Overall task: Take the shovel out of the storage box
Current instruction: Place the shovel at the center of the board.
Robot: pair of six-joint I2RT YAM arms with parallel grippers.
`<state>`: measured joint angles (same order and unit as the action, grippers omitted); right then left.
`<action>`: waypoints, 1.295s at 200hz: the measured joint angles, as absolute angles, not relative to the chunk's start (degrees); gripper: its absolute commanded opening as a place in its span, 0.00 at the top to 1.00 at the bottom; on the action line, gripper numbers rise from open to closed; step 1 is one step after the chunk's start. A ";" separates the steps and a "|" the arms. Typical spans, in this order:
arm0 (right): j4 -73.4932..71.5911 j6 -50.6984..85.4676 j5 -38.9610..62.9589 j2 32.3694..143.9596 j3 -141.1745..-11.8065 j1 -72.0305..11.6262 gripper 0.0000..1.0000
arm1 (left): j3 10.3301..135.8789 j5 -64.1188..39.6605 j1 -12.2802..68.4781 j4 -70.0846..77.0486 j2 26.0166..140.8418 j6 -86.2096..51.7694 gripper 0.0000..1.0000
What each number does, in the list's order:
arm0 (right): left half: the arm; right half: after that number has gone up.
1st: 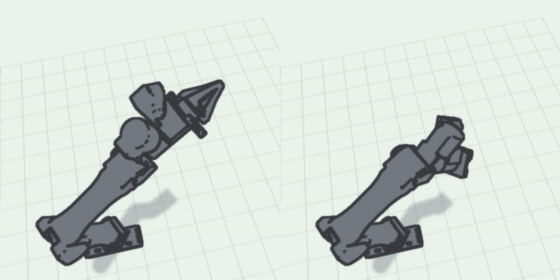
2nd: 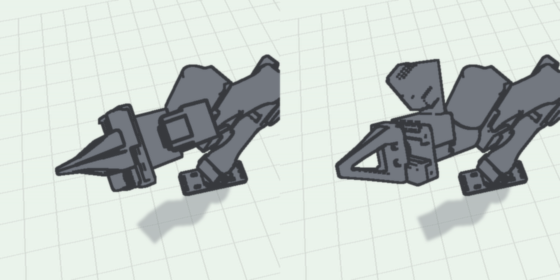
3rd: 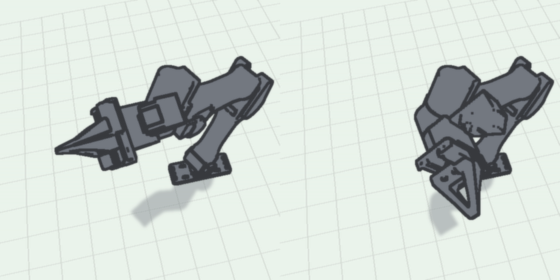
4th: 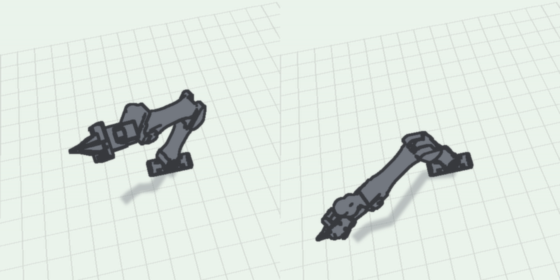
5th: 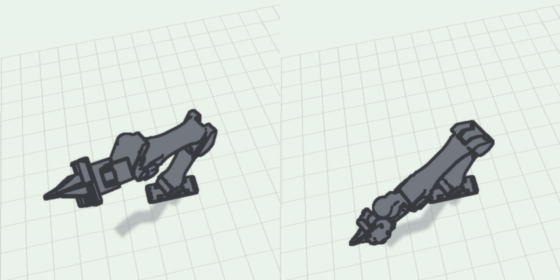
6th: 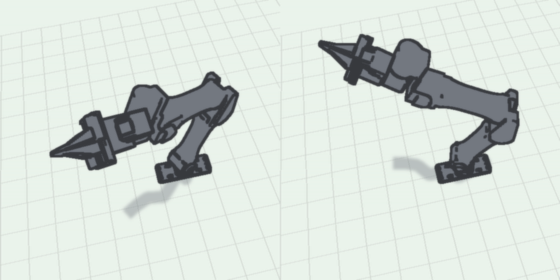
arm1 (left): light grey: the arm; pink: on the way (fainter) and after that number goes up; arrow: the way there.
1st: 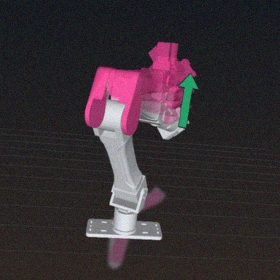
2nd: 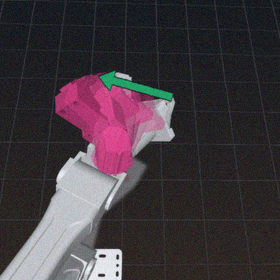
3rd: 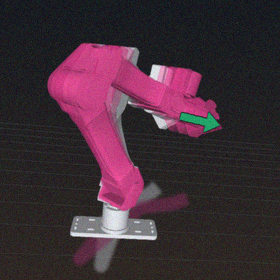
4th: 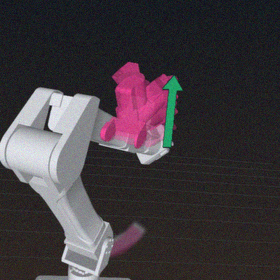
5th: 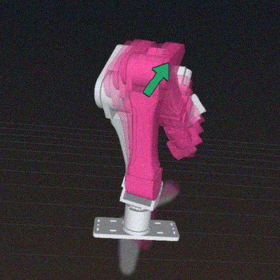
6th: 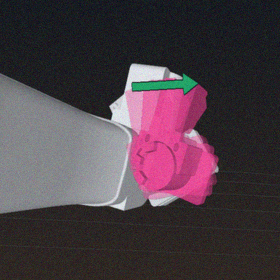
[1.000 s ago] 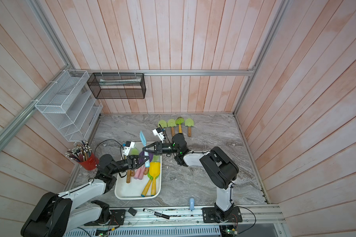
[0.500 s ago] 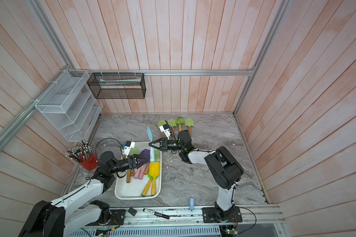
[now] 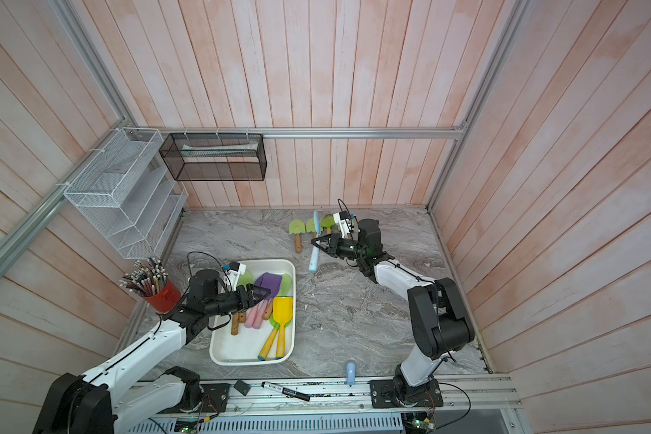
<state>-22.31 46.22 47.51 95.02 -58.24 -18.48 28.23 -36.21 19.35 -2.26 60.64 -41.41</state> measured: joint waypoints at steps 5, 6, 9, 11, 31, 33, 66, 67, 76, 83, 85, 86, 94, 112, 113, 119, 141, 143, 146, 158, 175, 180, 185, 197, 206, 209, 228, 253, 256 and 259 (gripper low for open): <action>-20.36 45.08 46.48 95.02 -59.00 -17.85 0.84 | 28.53 -35.66 19.70 -2.83 60.66 -41.08 0.40; -20.05 44.91 46.35 95.02 -59.13 -17.76 0.84 | 28.60 -35.62 19.77 -2.94 60.66 -41.04 0.40; -18.92 44.38 45.76 95.02 -59.61 -17.39 0.84 | 28.84 -35.20 20.08 -3.36 60.69 -40.84 0.40; -18.09 43.88 45.23 95.02 -59.94 -17.19 0.84 | 28.97 -35.03 20.27 -3.55 60.69 -40.69 0.40; -11.14 39.75 40.47 95.04 -63.26 -15.49 0.84 | 30.13 -32.73 22.85 -4.75 61.25 -39.79 0.40; -10.39 39.16 39.88 95.07 -63.66 -15.33 0.84 | 30.26 -32.56 23.24 -4.82 61.41 -39.72 0.40; 0.12 32.45 27.88 96.82 -70.85 -14.35 0.84 | 32.05 -28.29 29.28 -6.87 63.96 -38.50 0.41; 0.30 32.34 27.62 96.86 -70.98 -14.35 0.84 | 32.08 -28.16 29.50 -6.90 64.07 -38.50 0.41; 2.72 30.65 23.64 97.80 -72.77 -14.31 0.83 | 32.18 -27.14 30.68 -7.35 64.60 -38.35 0.41; 4.32 29.45 20.73 98.65 -73.97 -14.22 0.83 | 32.25 -26.22 31.66 -7.86 65.04 -38.28 0.41; 4.73 29.04 19.88 98.91 -74.28 -14.20 0.83 | 32.27 -25.96 31.94 -8.01 65.19 -38.22 0.41; 5.02 28.77 19.31 99.13 -74.48 -14.20 0.83 | 32.29 -25.69 32.12 -8.10 65.25 -38.17 0.41; 6.57 27.62 16.14 100.33 -75.68 -14.20 0.83 | 32.40 -24.67 33.12 -8.73 65.63 -38.11 0.41; 9.41 25.28 9.80 103.22 -77.52 -13.93 0.83 | 32.64 -21.89 35.70 -10.39 66.11 -38.09 0.42; 9.63 25.10 9.37 103.46 -77.60 -13.87 0.83 | 32.67 -21.80 35.81 -10.46 66.11 -38.09 0.42; 10.37 24.53 7.53 104.36 -77.93 -13.72 0.82 | 32.73 -20.88 36.67 -11.09 66.11 -38.11 0.42; 12.67 22.59 1.74 107.66 -78.83 -12.71 0.82 | 33.10 -18.13 39.70 -12.51 66.11 -38.15 0.42; 12.82 22.55 1.45 107.83 -78.91 -12.62 0.82 | 33.12 -17.87 39.94 -12.69 66.11 -38.17 0.42; 13.15 22.26 0.71 108.33 -79.15 -12.47 0.82 | 33.19 -17.56 40.29 -12.80 66.11 -38.17 0.42; 13.98 21.67 -1.58 110.15 -80.42 -11.94 0.83 | 33.34 -16.43 41.74 -13.04 66.13 -38.39 0.42; 14.72 20.73 -3.77 113.21 -83.40 -11.29 0.83 | 33.32 -15.38 43.86 -13.08 66.43 -38.81 0.42; 14.85 20.62 -4.19 114.13 -84.44 -11.14 0.83 | 33.34 -15.09 44.42 -13.06 66.65 -39.03 0.42; 15.03 20.45 -4.56 115.00 -85.47 -11.03 0.83 | 33.32 -14.81 45.04 -13.04 66.87 -39.11 0.42; 15.55 19.97 -5.28 117.40 -88.31 -10.79 0.83 | 33.32 -14.31 46.33 -13.06 67.46 -39.62 0.43; 16.01 19.66 -5.54 119.28 -90.50 -10.68 0.83 | 33.34 -13.96 47.16 -13.08 67.72 -40.12 0.43; 16.19 19.59 -5.72 119.79 -91.15 -10.66 0.83 | 33.32 -13.82 47.40 -13.08 67.77 -40.18 0.43; 16.97 19.14 -6.26 123.15 -94.72 -10.44 0.83 | 33.32 -12.97 48.60 -12.69 67.72 -41.45 0.43; 18.68 18.57 -6.61 127.50 -99.59 -10.22 0.83 | 33.32 -11.86 49.60 -12.64 67.13 -42.74 0.43; 18.94 18.46 -6.66 127.92 -100.18 -10.22 0.83 | 33.32 -11.70 49.71 -12.67 67.00 -42.94 0.43; 19.14 18.37 -6.66 128.42 -100.75 -10.22 0.83 | 33.32 -11.64 49.78 -12.69 66.85 -43.03 0.43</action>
<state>19.14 18.37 -6.66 128.42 -100.75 -10.22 33.32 -11.64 49.78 -12.69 66.85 -43.03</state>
